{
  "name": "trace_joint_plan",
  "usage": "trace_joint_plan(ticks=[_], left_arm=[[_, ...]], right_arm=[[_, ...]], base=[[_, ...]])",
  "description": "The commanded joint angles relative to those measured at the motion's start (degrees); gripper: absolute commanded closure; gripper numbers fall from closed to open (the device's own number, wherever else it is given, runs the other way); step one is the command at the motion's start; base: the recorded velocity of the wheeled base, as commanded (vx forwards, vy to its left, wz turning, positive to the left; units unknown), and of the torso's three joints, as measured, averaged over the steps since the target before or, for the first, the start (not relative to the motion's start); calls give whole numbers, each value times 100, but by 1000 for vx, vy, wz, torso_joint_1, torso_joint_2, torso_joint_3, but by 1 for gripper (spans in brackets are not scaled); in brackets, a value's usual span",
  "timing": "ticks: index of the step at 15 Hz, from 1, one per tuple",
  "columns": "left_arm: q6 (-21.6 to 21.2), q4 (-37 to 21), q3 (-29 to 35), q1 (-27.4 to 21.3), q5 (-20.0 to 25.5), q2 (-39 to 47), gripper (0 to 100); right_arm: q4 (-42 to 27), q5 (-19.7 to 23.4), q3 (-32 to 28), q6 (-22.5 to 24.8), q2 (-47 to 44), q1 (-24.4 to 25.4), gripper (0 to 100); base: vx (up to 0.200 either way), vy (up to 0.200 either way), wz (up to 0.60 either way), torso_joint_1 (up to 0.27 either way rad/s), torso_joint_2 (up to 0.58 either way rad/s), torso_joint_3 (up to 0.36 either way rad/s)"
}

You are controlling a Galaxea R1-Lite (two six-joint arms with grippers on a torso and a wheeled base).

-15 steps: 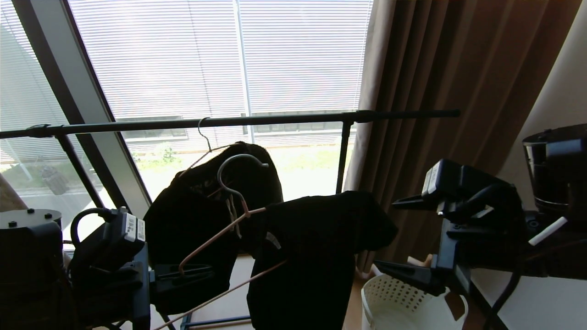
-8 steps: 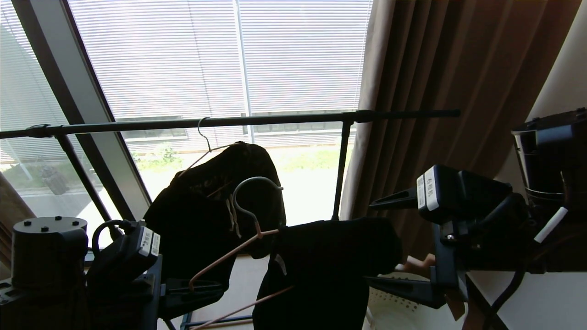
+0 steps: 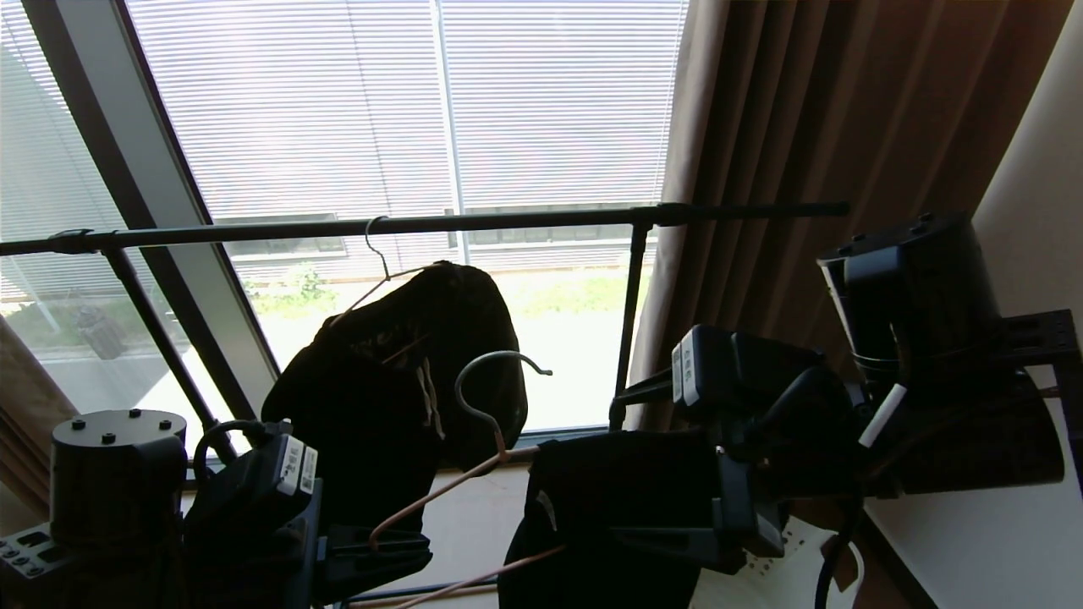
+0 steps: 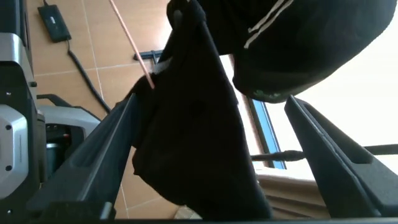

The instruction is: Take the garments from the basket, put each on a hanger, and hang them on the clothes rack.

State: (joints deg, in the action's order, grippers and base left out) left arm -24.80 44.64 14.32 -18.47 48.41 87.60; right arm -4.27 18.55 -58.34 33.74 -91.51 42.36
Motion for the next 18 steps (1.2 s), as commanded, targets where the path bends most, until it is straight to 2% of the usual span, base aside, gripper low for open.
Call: trace_joint_plan(ticks=[1,3,8,12,13,18], left_arm=[[19,220,-140,-16,2,161,100],[19,396,-193,-16,2,196,100],[19,431,-228,-16,2,187,100],[19,431,-246,-16,186,170,100],[19,431,-246,-16,186,178,100],[54,431,-220,1,186,213,100]], right_arm=[[5,8,-63,1,-393,106,0],[22,8,-54,-8,-437,202,0],[31,8,-98,-17,-508,211,0],[31,8,-89,-17,-534,202,0],[31,8,-89,-17,-525,202,100],[31,8,-63,-35,-473,202,100]], base=[[0,0,0,0,0,0],[0,0,0,0,0,0],[0,0,0,0,0,0],[0,0,0,0,0,0],[0,0,0,0,0,0],[0,0,0,0,0,0]])
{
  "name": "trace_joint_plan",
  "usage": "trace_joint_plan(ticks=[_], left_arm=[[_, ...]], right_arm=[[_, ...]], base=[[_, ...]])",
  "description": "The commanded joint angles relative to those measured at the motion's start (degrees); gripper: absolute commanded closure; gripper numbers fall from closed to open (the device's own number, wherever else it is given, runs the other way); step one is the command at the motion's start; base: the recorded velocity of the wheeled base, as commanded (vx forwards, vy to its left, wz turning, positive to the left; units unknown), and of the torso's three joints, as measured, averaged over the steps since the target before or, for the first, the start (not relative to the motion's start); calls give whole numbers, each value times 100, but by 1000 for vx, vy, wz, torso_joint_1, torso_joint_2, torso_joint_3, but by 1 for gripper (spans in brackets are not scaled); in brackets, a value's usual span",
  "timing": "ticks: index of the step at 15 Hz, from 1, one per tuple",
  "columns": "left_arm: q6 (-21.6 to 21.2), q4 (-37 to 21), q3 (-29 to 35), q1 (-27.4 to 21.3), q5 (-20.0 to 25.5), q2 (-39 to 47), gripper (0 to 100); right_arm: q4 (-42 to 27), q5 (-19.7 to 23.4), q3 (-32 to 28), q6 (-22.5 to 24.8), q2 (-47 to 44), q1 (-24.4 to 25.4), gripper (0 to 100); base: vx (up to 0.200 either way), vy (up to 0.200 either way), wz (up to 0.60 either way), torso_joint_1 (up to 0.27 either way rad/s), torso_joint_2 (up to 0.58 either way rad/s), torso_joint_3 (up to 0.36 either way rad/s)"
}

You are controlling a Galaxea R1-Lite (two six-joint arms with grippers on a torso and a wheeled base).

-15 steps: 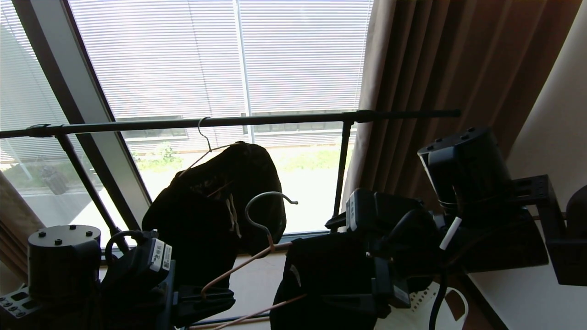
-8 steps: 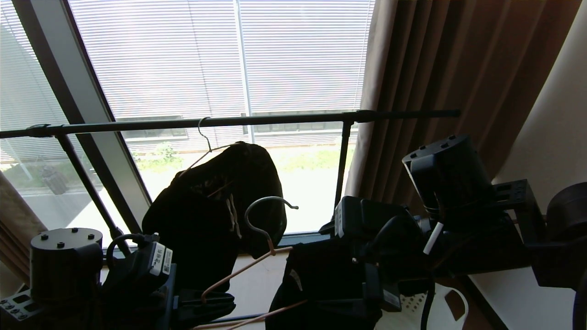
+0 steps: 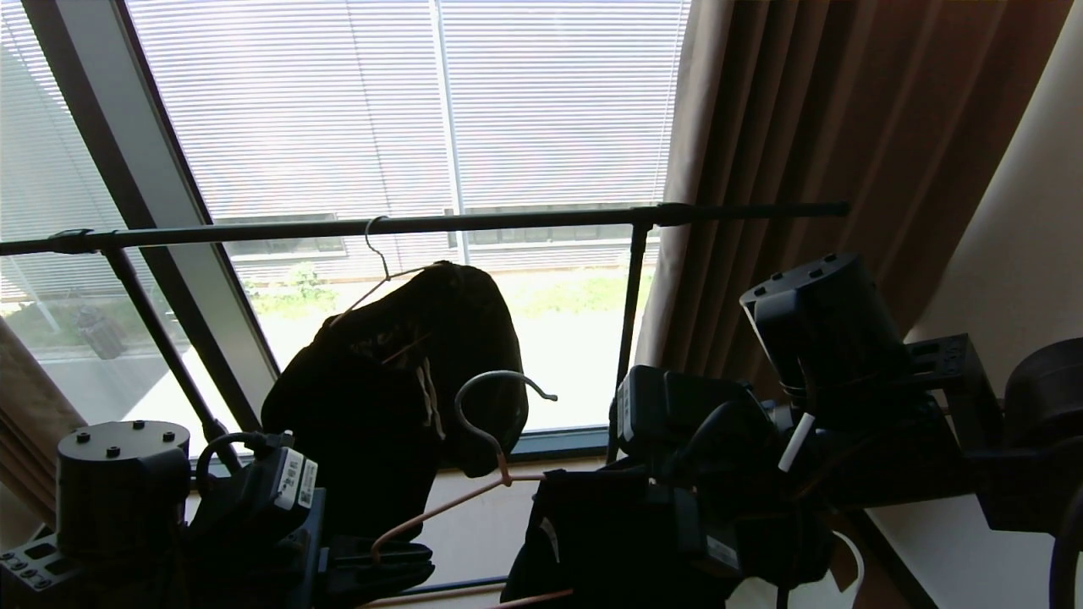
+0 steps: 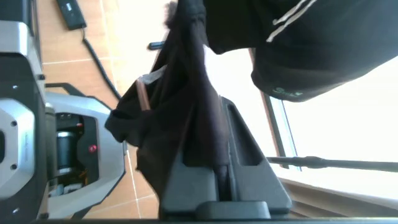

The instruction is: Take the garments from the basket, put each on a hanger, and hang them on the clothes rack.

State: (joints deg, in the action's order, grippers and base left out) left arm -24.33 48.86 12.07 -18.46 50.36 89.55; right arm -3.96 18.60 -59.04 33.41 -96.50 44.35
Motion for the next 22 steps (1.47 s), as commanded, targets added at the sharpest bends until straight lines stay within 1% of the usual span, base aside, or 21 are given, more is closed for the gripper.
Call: trace_joint_plan(ticks=[1,6,7,12,13,15,16,17,18,19,20,21,22], left_arm=[[7,10,24,0,-9,62,100],[78,10,68,26,-9,98,100],[78,10,76,26,-9,177,0],[350,18,226,79,-17,229,0],[464,18,305,167,-17,221,0],[508,18,384,352,-26,212,0],[544,27,437,492,-26,115,0],[816,115,445,589,-26,-61,0],[1308,273,445,650,-26,-245,0],[1677,352,463,668,-44,-368,0],[2583,405,516,729,-61,-685,0],[3207,370,463,747,-53,-843,0],[3602,352,402,782,-53,-817,0]], right_arm=[[1,3,6,-10,8,4,100],[18,12,33,-46,44,4,100],[18,12,33,-54,44,4,100],[27,21,182,-54,52,4,100],[27,21,253,-81,44,4,100],[36,21,253,-213,26,4,100],[53,21,235,-380,26,4,100],[71,12,226,-678,35,4,100],[106,3,226,-1074,61,-23,100],[220,3,253,-1364,96,-67,100],[669,-41,367,-2032,228,-102,100],[1003,-50,463,-2313,351,-199,100],[1222,-41,525,-2366,413,-286,100]], base=[[0,0,0,0,0,0],[0,0,0,0,0,0],[0,0,0,0,0,0],[0,0,0,0,0,0],[0,0,0,0,0,0],[0,0,0,0,0,0],[0,0,0,0,0,0],[0,0,0,0,0,0],[0,0,0,0,0,0],[0,0,0,0,0,0],[0,0,0,0,0,0],[0,0,0,0,0,0],[0,0,0,0,0,0]])
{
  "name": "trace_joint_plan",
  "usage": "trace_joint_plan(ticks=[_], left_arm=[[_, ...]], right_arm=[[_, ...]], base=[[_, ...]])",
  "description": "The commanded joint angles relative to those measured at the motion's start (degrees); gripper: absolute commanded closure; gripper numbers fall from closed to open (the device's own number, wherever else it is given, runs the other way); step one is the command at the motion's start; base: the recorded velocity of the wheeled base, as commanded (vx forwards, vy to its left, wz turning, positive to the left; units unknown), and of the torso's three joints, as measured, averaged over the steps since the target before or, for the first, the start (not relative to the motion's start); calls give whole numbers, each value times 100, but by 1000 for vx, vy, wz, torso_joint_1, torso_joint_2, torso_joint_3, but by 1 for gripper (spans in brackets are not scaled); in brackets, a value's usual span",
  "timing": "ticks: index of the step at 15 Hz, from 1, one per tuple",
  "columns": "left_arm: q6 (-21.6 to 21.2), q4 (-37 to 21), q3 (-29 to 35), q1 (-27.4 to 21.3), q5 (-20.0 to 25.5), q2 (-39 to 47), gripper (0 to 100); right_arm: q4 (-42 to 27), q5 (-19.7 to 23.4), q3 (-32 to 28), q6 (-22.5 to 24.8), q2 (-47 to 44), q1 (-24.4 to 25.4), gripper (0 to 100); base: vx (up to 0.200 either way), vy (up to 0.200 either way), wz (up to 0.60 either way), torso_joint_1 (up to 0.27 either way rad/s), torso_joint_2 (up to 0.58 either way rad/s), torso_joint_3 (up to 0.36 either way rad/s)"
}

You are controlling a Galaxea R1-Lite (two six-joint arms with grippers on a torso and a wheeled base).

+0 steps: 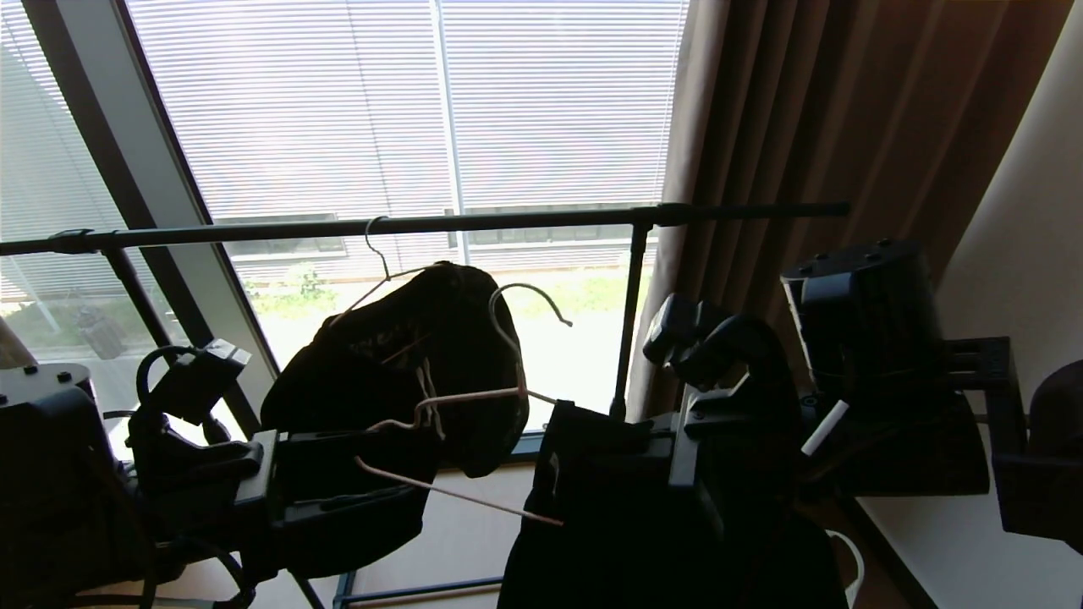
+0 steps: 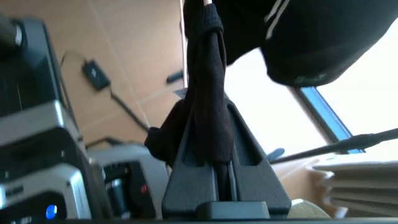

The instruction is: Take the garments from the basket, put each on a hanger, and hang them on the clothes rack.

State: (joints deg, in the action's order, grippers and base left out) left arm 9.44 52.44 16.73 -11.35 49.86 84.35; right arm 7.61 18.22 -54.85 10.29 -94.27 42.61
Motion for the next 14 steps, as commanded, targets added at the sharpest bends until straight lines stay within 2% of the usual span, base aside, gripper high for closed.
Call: trace_joint_plan(ticks=[1,4,5,8,9,10,12,14], left_arm=[[375,-41,-117,142,-3,-226,0],[568,-331,-460,247,-38,73,0],[603,-331,-565,230,-38,495,0],[682,-305,-460,-96,-29,1049,0],[735,-296,-416,-148,-29,1128,0],[788,-287,-337,-254,-20,1260,0],[885,-6,-310,-394,-11,1462,0],[1139,495,-407,-403,-11,1594,0]], right_arm=[[189,6,176,-71,242,-174,100],[892,50,651,-168,445,-306,100],[1507,58,958,-220,471,-323,100],[1911,76,1160,-299,550,-332,100],[1973,164,1187,-299,559,-341,100],[2105,436,1283,-299,612,-455,100],[2395,797,1406,-291,638,-596,100],[2544,805,1433,-299,647,-754,100]], base=[[0,0,0,0,0,0],[0,0,0,0,0,0],[0,0,0,0,0,0],[0,0,0,0,0,0],[0,0,0,0,0,0],[0,0,0,0,0,0],[0,0,0,0,0,0],[0,0,0,0,0,0]])
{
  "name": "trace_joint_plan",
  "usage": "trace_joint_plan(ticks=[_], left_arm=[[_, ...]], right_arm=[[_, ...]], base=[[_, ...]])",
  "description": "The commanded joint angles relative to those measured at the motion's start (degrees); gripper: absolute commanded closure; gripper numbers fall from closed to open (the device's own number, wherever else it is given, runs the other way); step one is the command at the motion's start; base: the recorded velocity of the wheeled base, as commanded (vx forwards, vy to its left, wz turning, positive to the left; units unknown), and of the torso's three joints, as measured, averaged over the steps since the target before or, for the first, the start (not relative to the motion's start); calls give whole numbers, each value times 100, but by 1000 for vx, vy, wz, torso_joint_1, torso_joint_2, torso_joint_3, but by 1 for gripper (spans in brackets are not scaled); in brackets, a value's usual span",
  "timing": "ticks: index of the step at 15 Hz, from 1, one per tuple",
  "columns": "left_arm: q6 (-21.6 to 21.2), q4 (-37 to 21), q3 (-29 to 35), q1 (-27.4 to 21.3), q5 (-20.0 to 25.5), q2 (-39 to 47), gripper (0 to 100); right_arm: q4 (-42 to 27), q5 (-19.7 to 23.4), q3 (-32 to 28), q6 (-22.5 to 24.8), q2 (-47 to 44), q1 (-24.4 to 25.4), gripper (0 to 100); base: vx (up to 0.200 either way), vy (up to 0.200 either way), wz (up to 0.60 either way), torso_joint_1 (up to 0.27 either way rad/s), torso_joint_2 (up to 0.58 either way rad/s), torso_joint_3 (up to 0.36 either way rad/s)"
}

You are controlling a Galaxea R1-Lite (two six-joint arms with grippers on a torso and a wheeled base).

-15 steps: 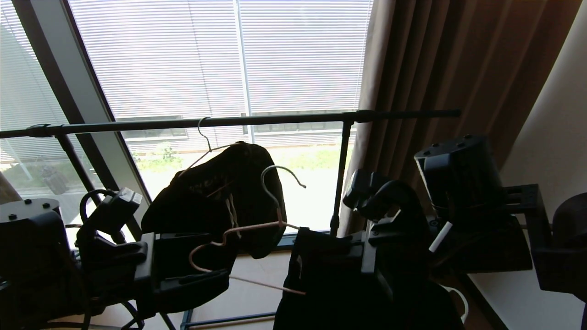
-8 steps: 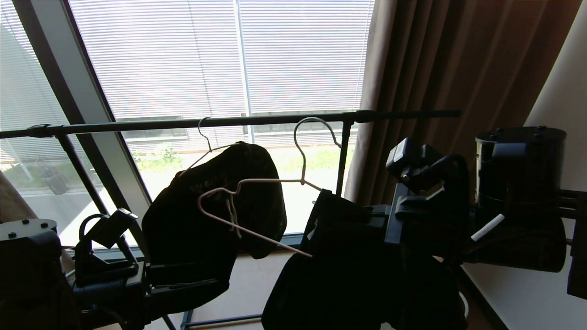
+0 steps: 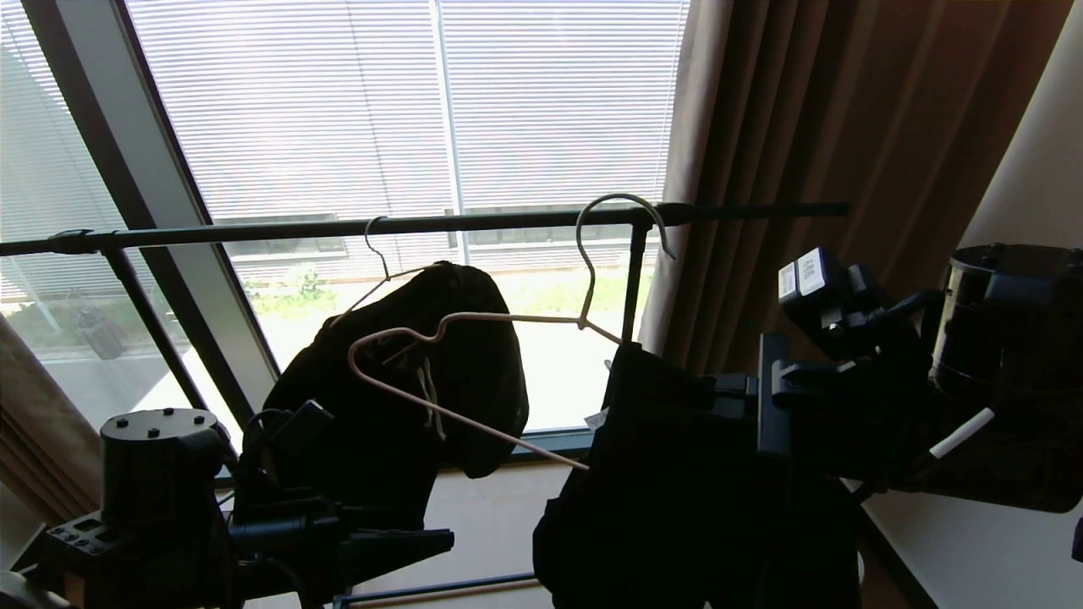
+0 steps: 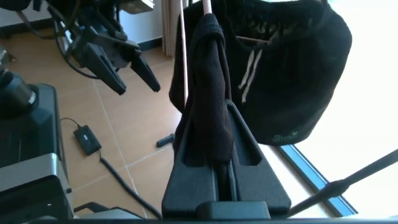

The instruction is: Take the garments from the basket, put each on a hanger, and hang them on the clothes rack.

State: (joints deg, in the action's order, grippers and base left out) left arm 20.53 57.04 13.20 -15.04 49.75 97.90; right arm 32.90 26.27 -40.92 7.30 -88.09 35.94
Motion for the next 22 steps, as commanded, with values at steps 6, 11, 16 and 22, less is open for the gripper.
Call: trace_joint_plan(ticks=[6,11,16,22], left_arm=[[865,2391,-582,-210,44,1126,0],[865,2980,-309,-719,52,1688,0],[1058,3094,-46,-1045,52,1899,0],[1076,3094,297,-1475,44,2101,0]], right_arm=[[384,1020,269,-18,248,-368,100],[1280,1548,665,-335,178,-368,100],[1280,1943,726,-335,187,-368,100],[1289,2207,796,-326,178,-351,100]], base=[[0,0,0,0,0,0],[0,0,0,0,0,0],[0,0,0,0,0,0],[0,0,0,0,0,0]])
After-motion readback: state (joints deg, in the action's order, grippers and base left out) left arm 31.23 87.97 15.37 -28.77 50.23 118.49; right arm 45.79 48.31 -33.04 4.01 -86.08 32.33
